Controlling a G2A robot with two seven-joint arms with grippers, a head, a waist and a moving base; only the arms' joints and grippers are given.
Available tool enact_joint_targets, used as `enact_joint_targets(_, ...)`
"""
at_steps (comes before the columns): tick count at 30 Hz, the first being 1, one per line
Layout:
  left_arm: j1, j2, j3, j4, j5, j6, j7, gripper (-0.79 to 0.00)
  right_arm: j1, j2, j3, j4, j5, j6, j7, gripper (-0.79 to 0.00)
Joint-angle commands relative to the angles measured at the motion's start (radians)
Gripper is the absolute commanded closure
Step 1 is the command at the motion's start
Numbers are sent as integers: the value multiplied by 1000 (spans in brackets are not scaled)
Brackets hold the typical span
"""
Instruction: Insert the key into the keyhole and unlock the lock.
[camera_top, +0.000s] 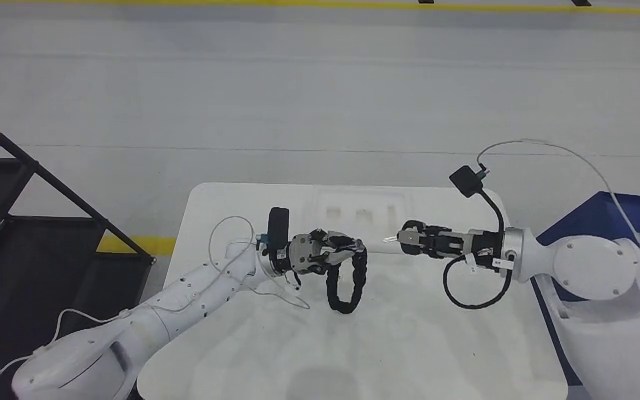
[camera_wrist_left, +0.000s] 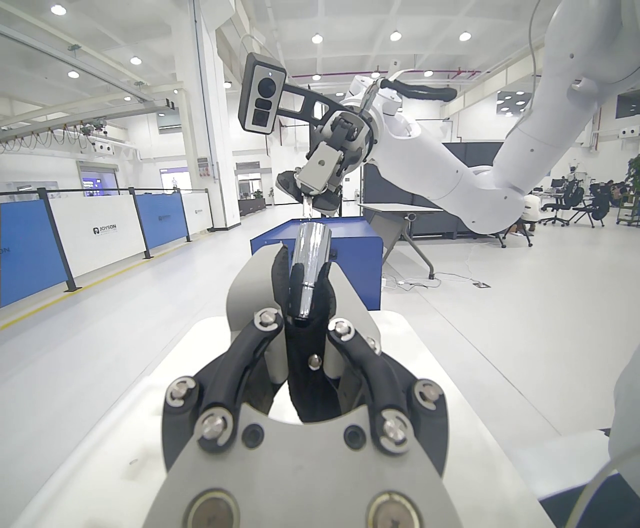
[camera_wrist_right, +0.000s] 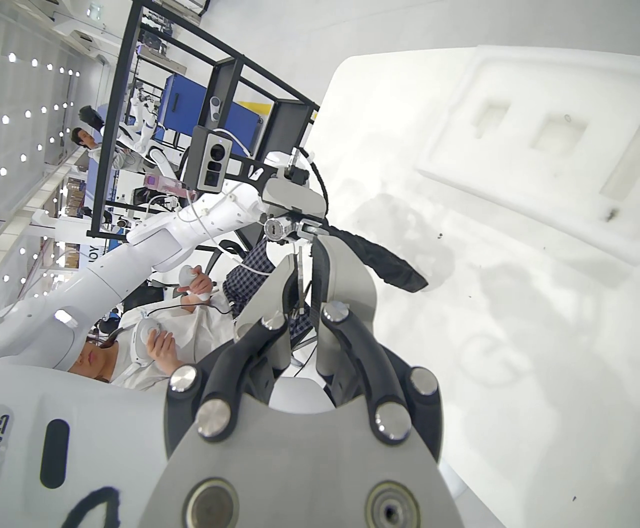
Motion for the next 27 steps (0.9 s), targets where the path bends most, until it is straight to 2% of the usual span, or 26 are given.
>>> enact_joint_targets(1, 0, 1, -1, -1, 1, -1, -1, 0, 0, 0, 0, 0, 0, 0, 0, 0)
enact_joint_targets(10, 3, 0, -2, -2, -1, 3, -6, 0, -15, 1, -10, 7, -3, -5, -11, 0)
enact_joint_targets(14, 21, 3, -32, -43, -2, -2, -47, 0, -3, 7, -37, 19, -31, 1, 54, 0)
enact_joint_targets(27, 11, -15, -73, -51, 188, -28, -46, 0, 67, 9, -157, 67, 2, 0, 163, 0)
